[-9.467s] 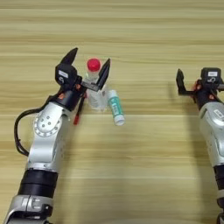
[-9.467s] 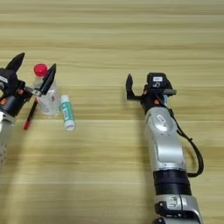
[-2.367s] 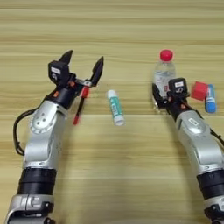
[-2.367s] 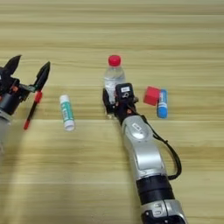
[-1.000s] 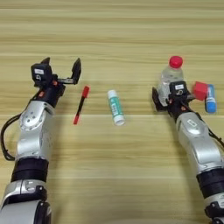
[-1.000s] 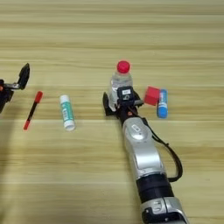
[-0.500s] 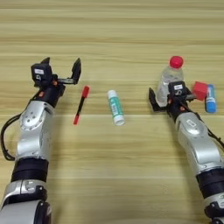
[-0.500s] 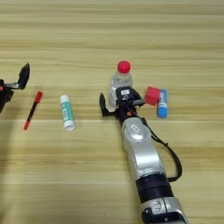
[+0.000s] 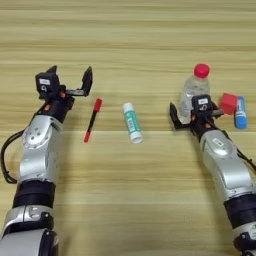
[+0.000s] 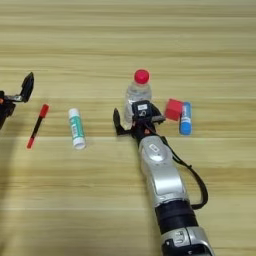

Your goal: Move the objects on the table

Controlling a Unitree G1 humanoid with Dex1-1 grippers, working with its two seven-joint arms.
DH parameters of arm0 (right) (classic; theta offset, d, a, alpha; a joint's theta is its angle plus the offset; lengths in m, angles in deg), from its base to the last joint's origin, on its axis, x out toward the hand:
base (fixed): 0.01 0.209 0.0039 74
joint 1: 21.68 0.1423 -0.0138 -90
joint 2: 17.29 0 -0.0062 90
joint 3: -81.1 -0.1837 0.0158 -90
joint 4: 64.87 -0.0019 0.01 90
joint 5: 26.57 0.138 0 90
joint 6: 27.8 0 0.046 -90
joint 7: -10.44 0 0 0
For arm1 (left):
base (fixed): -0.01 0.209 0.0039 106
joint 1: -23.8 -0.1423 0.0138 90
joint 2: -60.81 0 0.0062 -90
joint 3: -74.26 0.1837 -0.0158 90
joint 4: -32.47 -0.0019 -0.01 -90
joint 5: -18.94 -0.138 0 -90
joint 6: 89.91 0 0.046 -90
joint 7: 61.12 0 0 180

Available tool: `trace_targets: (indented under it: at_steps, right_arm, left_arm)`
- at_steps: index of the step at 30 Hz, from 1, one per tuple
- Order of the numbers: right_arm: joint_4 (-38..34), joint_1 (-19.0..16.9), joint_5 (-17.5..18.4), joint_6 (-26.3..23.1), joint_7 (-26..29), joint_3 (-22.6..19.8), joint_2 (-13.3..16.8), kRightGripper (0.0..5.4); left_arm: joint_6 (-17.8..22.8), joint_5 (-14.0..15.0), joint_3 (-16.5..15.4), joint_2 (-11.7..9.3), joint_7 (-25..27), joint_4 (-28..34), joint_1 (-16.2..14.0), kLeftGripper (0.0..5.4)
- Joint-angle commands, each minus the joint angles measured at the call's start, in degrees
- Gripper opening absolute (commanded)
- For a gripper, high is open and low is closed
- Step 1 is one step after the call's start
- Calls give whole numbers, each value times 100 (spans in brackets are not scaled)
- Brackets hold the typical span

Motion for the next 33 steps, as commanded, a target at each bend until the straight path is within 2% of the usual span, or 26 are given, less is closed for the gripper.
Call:
trace_targets:
  at_steps: [1, 13, 28, 33]
  right_arm:
    - [-84, -40, 47, -173, 40, -6, -27, 538]
    - [-94, -36, 103, -182, 15, -73, -33, 538]
    - [-512, -4, 204, 298, 31, -217, -60, 538]
    - [-741, 17, 168, 664, -23, -265, -22, 538]
  left_arm:
    - [-12, -39, -8, -23, -31, 43, 50, 540]
    - [-23, -57, -5, -30, -54, 24, 53, 540]
    - [-34, -93, 6, -50, -92, -25, 54, 540]
    - [-45, -98, 16, -45, -84, -47, 50, 540]
